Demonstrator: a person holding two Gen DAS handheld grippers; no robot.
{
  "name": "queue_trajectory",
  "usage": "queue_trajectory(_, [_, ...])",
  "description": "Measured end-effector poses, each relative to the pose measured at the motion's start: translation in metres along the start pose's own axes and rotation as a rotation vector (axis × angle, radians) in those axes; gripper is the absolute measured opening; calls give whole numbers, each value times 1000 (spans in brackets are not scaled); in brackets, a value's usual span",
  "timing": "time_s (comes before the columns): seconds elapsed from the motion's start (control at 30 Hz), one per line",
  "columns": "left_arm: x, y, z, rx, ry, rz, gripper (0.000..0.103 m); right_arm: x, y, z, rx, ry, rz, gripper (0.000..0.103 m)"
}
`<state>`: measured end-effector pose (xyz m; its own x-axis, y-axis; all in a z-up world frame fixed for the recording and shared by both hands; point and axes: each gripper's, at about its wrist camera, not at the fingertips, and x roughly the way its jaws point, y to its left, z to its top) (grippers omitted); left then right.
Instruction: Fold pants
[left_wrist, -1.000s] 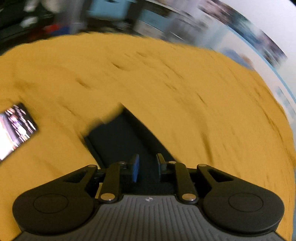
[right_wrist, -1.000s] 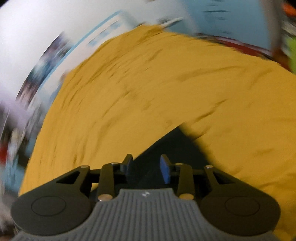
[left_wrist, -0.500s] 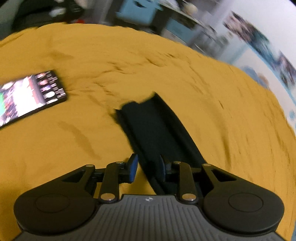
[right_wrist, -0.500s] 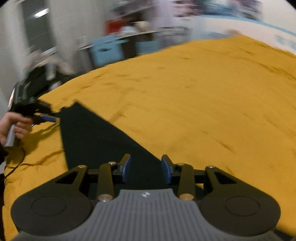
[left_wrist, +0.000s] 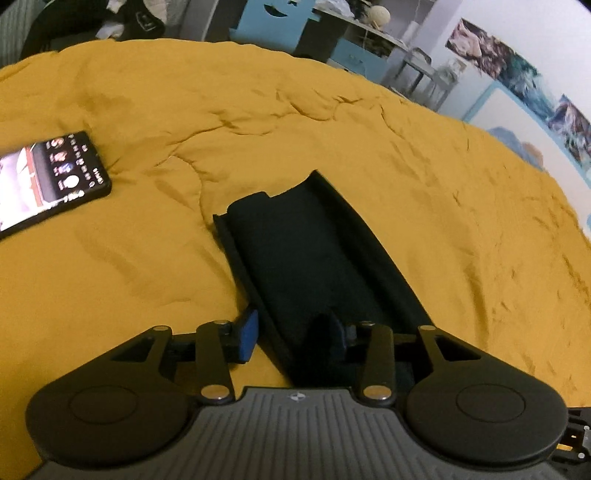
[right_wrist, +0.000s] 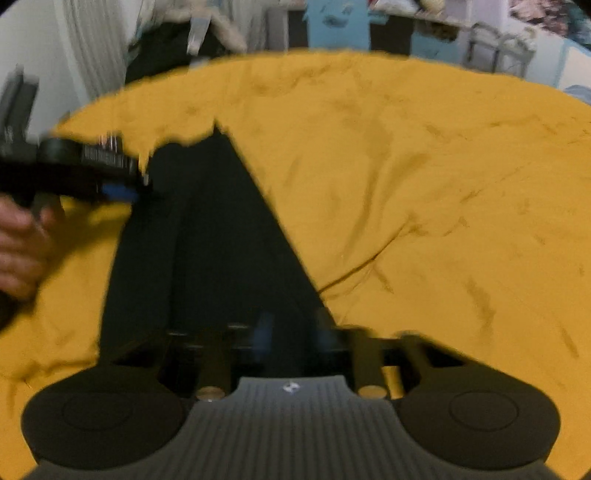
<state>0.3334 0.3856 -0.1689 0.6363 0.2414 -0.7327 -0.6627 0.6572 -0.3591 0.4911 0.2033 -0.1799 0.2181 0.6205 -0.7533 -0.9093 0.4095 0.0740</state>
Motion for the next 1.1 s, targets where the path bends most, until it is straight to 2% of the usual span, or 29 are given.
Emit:
queue_trajectory(0.1, [-2, 4, 4, -22, -10, -6, 45, -3, -2, 3, -1, -8, -10, 0])
queue_trajectory(0.23, [-4, 11, 7, -55, -38, 5, 44, -27, -28, 8, 121, -94, -74, 0])
queue_trajectory(0.3, [-4, 13, 9, -64, -43, 14, 44, -24, -37, 9, 142, -71, -76, 0])
queue_trajectory(0.4, [-4, 20, 14, -84, -45, 23, 44, -14, -36, 12, 144, 5, -33, 7])
queue_trajectory(0.43, [-5, 23, 15, -97, -45, 23, 43, -16, -33, 16, 133, -10, -46, 17])
queue_trajectory(0.47, [-5, 26, 16, -114, -46, 22, 43, -19, -32, 20, 145, -35, -46, 21])
queue_trajectory(0.53, [-7, 34, 18, -162, -58, 21, 41, -29, -28, 28, 174, -102, -46, 23])
queue_trajectory(0.63, [-9, 48, 23, -232, -79, 27, 40, -29, -2, 44, 135, -138, -4, 23])
queue_trajectory(0.77, [-9, 73, 27, -352, -77, 9, 34, -10, 61, 63, 29, -148, 83, 24])
queue_trajectory(0.83, [-6, 78, 29, -368, -57, -6, 32, 5, 92, 71, -26, -130, 117, 25])
queue_trajectory(0.9, [-6, 78, 30, -365, -52, -9, 32, 22, 116, 77, -79, -104, 106, 25])
queue_trajectory(0.97, [-5, 76, 30, -352, -50, -8, 32, 40, 129, 80, -130, -55, 39, 25])
queue_trajectory(1.0, [-5, 76, 31, -349, -48, -9, 32, 48, 133, 81, -150, -26, -10, 21])
queue_trajectory(1.03, [-4, 76, 32, -345, -46, -15, 32, 53, 135, 81, -156, -3, -35, 6])
queue_trajectory(1.07, [-4, 75, 31, -341, -46, -18, 32, 56, 131, 82, -145, 8, -32, 1])
queue_trajectory(1.1, [-4, 75, 32, -338, -47, -23, 32, 55, 129, 83, -131, 0, -40, 1])
